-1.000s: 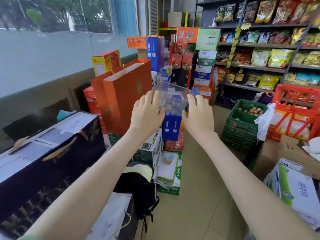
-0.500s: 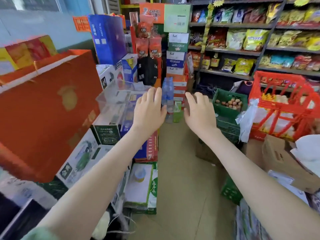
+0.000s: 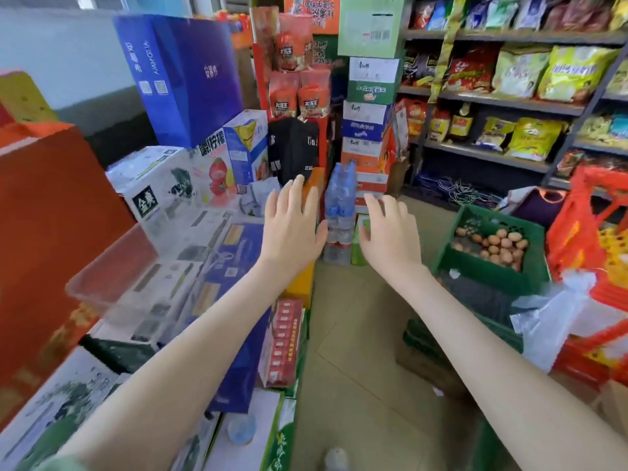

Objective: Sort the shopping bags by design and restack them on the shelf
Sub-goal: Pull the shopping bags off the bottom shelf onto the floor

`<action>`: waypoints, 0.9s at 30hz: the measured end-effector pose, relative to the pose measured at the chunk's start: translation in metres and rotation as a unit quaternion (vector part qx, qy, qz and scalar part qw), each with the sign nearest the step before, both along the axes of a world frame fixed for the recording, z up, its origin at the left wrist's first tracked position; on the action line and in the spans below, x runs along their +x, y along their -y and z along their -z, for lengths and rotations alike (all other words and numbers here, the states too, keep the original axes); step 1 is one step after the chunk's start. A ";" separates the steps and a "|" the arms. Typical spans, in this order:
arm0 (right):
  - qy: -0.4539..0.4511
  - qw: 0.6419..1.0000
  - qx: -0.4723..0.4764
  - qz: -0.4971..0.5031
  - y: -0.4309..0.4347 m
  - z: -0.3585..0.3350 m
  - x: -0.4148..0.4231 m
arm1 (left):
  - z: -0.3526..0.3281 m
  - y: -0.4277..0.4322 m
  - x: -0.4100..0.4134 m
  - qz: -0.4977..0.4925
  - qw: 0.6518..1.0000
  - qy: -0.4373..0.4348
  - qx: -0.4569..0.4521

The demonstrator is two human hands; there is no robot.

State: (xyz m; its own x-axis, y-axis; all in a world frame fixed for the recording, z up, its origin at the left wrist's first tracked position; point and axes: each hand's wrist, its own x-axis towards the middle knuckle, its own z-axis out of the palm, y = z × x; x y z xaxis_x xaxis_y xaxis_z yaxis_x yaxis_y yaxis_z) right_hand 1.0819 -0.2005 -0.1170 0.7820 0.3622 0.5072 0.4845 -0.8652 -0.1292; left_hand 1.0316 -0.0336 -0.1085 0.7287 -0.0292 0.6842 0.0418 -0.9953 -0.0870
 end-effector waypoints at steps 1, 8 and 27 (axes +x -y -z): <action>-0.001 1.000 -0.002 0.003 -0.001 0.001 0.028 | 0.001 -0.001 0.027 0.004 1.000 0.003 0.003; -0.027 0.999 -0.013 0.043 -0.002 -0.007 0.222 | -0.003 -0.021 0.223 0.046 0.999 -0.014 0.005; -0.081 0.993 0.000 0.090 -0.028 0.028 0.688 | 0.020 -0.031 0.703 0.118 0.988 -0.096 -0.036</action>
